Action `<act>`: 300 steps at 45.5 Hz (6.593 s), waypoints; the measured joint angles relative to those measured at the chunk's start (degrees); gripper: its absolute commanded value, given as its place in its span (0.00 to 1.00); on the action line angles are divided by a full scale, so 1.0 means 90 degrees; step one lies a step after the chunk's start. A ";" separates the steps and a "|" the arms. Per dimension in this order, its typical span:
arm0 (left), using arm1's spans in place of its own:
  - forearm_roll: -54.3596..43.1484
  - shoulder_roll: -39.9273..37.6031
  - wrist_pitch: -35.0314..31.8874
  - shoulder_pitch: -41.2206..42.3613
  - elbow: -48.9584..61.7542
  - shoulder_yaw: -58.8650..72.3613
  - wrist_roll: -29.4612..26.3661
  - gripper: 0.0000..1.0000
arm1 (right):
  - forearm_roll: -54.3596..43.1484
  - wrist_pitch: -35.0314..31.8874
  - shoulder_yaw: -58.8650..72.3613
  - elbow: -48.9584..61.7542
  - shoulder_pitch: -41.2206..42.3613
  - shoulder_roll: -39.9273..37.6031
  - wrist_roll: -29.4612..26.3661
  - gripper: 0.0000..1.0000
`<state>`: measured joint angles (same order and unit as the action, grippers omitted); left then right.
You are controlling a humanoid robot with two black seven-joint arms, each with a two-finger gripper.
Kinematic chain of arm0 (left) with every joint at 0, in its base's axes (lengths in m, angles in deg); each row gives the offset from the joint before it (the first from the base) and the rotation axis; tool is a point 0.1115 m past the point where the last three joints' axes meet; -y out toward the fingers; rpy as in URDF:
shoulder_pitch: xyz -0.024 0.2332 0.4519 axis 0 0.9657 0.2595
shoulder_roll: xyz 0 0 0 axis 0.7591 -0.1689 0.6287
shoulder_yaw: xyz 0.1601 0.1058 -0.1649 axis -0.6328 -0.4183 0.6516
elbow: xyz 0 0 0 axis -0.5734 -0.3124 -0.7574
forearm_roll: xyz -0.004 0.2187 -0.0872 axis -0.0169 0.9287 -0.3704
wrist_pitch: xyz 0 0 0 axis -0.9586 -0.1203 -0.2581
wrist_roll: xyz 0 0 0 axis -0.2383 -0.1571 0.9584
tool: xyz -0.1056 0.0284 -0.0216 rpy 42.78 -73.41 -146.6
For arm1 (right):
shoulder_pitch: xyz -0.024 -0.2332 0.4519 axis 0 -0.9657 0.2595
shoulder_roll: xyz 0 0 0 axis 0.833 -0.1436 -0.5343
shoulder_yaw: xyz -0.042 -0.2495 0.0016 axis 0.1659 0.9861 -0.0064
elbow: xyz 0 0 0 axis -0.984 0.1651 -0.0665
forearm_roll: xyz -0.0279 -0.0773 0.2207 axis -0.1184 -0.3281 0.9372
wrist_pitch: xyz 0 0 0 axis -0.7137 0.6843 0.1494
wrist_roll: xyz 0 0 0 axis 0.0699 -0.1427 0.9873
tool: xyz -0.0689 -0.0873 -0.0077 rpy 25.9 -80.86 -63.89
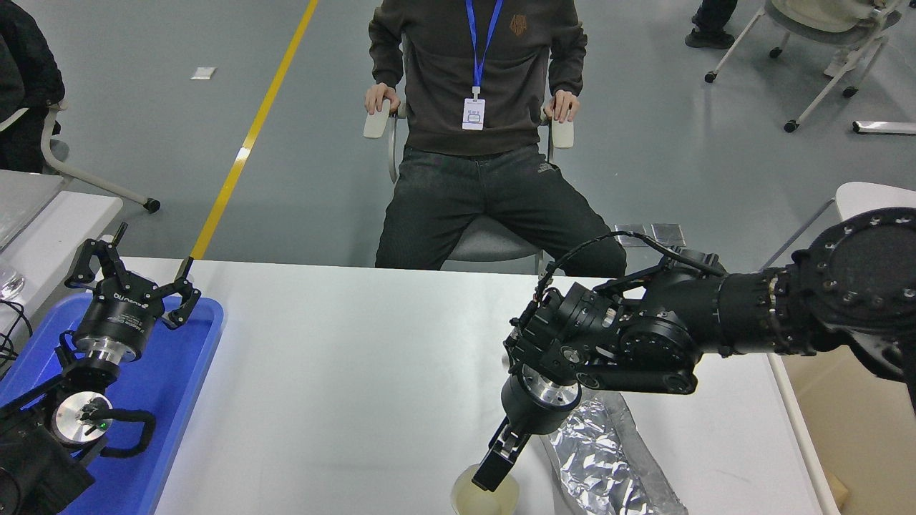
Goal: Clean the table surface
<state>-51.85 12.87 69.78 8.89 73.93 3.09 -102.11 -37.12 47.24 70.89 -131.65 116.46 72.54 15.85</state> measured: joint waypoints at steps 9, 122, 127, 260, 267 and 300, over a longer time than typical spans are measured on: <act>0.0000 0.0000 0.0000 0.0000 0.0001 0.0000 0.0000 1.00 | -0.0171 0.0004 0.0001 0.0100 -0.0188 0.0001 0.0000 0.83; 0.0000 0.0000 0.0000 0.0000 0.0002 0.0000 0.0000 1.00 | 0.1051 -0.0008 -0.3077 0.0801 -0.0025 -0.0947 0.1009 0.00; 0.0000 0.0000 0.0000 0.0000 0.0002 0.0000 0.0000 1.00 | 0.1362 0.0052 -0.3442 0.0997 -0.0167 -0.1052 0.0999 0.00; 0.0000 0.0000 0.0000 0.0000 0.0001 0.0000 -0.0007 1.00 | 0.5579 0.2736 -0.3934 0.8246 -0.4890 -0.1912 -0.2969 0.00; 0.0000 0.0000 0.0000 0.0000 0.0001 0.0000 -0.0007 1.00 | 0.5620 0.2889 -0.3933 0.8239 -0.5033 -0.1698 -0.2985 0.00; 0.0000 0.0000 0.0000 0.0000 0.0002 0.0000 -0.0007 1.00 | 0.5653 0.3039 -0.3923 0.8239 -0.5211 -0.1449 -0.2996 0.00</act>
<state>-51.85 12.87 69.78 8.89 73.95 3.09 -102.17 13.76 74.59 35.59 -57.50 69.56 59.50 -11.11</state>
